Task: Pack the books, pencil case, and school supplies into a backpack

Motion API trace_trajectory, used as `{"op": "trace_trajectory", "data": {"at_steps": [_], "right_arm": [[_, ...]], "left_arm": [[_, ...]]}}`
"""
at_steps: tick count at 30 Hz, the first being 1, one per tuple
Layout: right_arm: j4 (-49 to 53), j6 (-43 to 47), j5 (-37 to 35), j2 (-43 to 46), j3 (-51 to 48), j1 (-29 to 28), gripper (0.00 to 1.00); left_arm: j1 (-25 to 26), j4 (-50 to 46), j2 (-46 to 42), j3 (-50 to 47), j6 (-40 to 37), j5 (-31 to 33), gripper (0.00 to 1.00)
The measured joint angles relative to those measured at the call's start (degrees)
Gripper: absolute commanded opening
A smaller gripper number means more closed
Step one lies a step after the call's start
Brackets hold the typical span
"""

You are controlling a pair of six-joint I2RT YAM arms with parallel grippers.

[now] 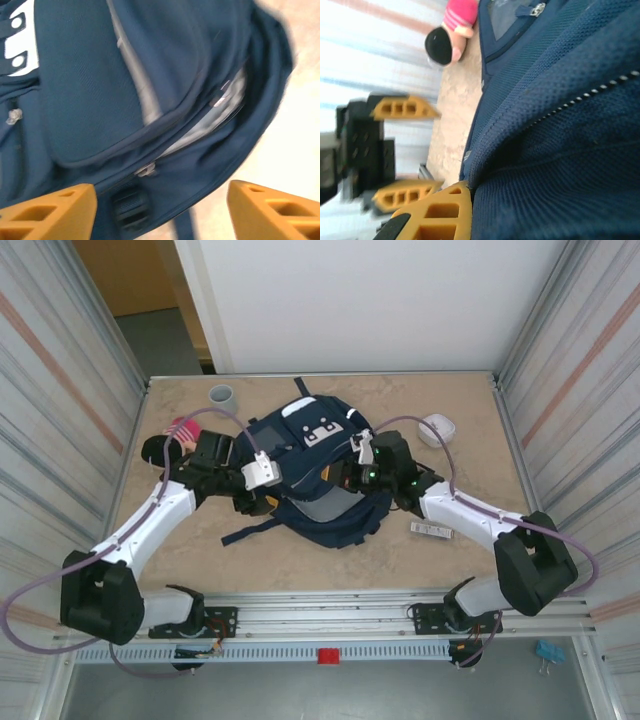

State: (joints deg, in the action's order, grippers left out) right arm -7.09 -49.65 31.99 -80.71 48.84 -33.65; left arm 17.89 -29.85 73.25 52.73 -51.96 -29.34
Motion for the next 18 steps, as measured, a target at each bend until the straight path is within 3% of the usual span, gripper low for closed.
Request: {"op": "trace_trajectory", "data": {"at_steps": [6,11,15,18], "right_arm": [[9.2,7.9,10.1,-0.3,2.5,4.3,0.03],[14.1,12.1,14.6,-1.8,5.0,5.6,0.04],[16.2,14.6,16.3,-3.3,6.5,6.7,0.04],[16.7,16.0,18.0,-4.3,6.9,8.3,0.04]], "left_arm": [[-0.5,3.8,6.4,0.5,-7.3,2.4,0.87],[1.5,8.0,11.7,0.5,-11.5,2.6,0.84],[3.4,9.1,14.9,0.7,-13.7,2.9,0.53],[3.8,8.3,15.0,0.9,-14.4,2.9,0.14]]}}
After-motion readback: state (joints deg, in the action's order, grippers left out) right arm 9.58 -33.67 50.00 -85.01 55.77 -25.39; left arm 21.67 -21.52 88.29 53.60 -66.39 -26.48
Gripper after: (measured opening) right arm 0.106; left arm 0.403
